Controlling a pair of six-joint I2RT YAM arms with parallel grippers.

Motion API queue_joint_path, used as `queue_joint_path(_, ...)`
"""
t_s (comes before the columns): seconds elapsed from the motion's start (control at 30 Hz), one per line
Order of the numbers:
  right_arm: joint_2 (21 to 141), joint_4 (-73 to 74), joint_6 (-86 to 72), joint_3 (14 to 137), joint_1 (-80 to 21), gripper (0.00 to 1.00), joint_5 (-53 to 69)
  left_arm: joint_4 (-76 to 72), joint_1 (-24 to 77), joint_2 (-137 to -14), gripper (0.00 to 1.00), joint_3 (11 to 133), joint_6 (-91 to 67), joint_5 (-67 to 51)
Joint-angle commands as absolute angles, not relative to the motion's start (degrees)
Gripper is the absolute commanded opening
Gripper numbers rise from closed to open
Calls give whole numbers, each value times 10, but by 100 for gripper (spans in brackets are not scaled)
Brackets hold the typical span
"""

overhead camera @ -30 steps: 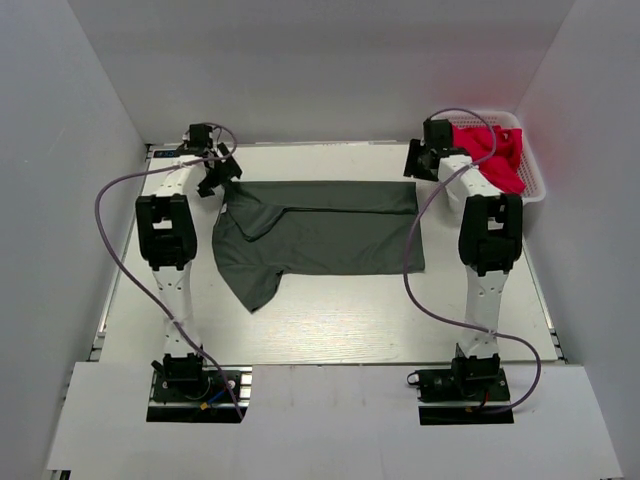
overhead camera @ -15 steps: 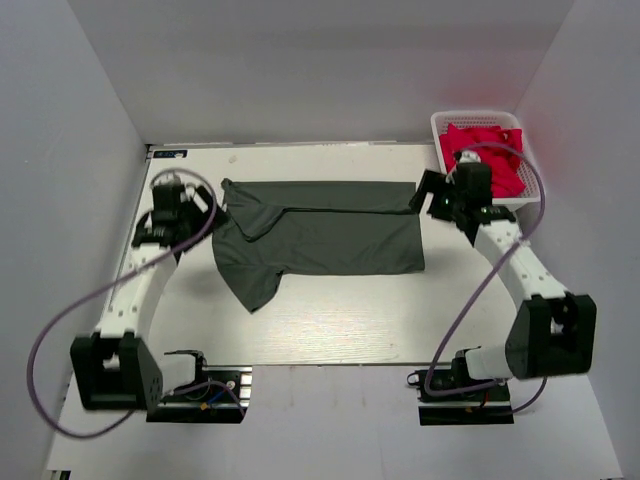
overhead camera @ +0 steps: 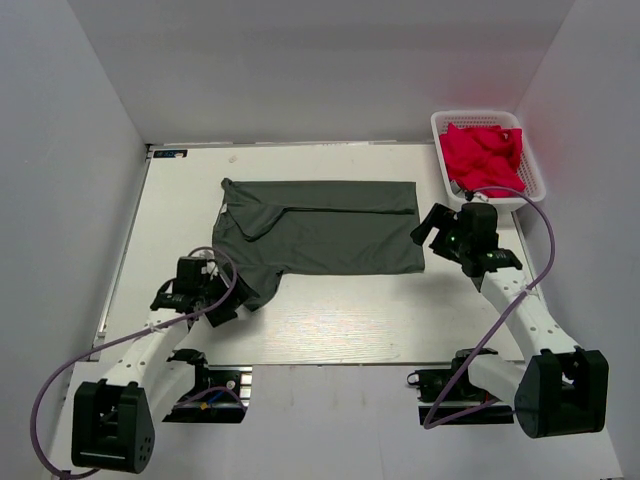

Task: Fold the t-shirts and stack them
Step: Grap the side of the flattened tshirt closest away from the robot with both arms

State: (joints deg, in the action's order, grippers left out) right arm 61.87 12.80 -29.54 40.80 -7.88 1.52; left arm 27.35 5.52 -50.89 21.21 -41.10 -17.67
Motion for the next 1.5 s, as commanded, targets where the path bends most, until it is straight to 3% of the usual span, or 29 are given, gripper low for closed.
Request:
queue_joint_path(0.0,616,125,-300,402,-75,90,9,242,80,-517,91,200,-427,-186)
queue_joint_path(0.17,619,143,-291,392,-76,90,-25,242,114,-589,82,226,-427,-123)
queue_joint_path(0.3,612,150,-287,384,-75,90,-39,266,139,-634,68,264,-427,-69)
queue_joint_path(0.53,620,168,-283,377,-75,90,-54,258,163,-652,22,276,-427,-60)
queue_joint_path(0.57,623,170,-282,380,-75,90,-53,258,163,-659,7,276,-427,-65)
queue_joint_path(0.6,626,182,-283,379,-75,90,-52,258,169,-659,0,276,-427,-70)
queue_joint_path(1.03,683,140,-275,333,-76,82,48,288,185,-639,0,308,-432,-105)
queue_joint_path(1.33,765,91,-287,344,-76,75,41,274,190,-660,0,308,-432,-132)
queue_joint_path(1.47,786,89,-287,353,-76,59,45,280,190,-655,0,322,-432,-132)
